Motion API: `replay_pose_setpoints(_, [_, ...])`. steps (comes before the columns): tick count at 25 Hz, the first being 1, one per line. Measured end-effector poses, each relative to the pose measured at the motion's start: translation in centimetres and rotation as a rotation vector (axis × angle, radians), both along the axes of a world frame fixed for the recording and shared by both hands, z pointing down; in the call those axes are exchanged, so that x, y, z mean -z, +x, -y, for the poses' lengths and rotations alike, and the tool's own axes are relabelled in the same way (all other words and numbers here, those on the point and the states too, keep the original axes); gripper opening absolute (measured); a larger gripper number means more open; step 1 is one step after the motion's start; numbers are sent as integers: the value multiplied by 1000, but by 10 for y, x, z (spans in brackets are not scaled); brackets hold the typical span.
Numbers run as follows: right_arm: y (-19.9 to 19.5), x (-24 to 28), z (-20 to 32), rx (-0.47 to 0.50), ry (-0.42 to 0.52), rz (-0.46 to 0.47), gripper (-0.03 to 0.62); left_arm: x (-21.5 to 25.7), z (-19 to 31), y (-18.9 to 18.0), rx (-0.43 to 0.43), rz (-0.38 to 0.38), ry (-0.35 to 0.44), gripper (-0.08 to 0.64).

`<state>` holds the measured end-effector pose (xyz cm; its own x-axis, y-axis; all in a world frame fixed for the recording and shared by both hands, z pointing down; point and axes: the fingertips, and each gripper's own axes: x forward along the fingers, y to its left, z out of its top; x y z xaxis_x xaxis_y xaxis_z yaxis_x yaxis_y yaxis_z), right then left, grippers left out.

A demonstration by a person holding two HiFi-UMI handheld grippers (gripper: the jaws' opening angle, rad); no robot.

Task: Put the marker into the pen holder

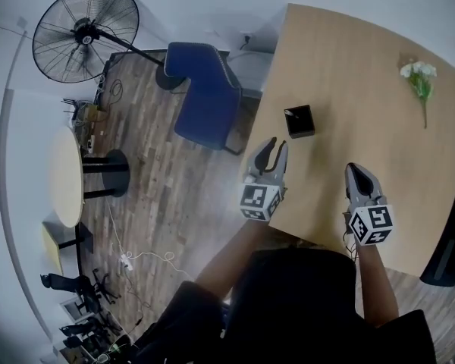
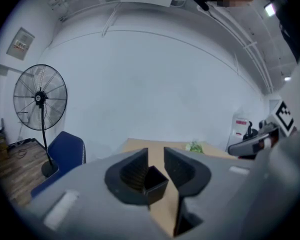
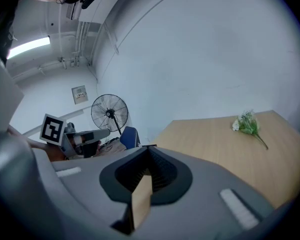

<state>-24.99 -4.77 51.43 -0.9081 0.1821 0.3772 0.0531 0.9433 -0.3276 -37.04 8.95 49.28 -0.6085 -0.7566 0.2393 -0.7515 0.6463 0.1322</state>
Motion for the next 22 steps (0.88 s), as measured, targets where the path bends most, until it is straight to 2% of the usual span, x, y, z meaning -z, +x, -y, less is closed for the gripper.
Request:
replay_pose_setpoints(3, [0, 9, -13, 5, 10, 15, 2, 24, -22, 22, -8, 9, 8, 78])
replay_pose_setpoints(6, [-5, 26, -31, -14, 49, 35, 2, 33, -50, 31, 5, -3, -28, 5])
replay_pose_setpoints(9, [-6, 46, -51, -55, 100, 47, 2, 44, -78, 34, 2, -41, 25, 3])
replay_pose_setpoints(13, [-7, 65, -71, -126, 165, 48, 2, 61, -91, 34, -88, -27, 65, 3])
replay_pose_setpoints(16, [-5, 77, -91, -194, 148, 54, 2, 70, -106, 31, -159, -41, 77, 3])
replay_pose_setpoints(18, [-8, 87, -104, -243, 135, 66, 2, 76, -120, 21, -174, -55, 93, 3])
replay_pose_setpoints(22, [-13, 107, -122, -300, 196, 85, 2, 89, -142, 3, -202, -43, 111, 3])
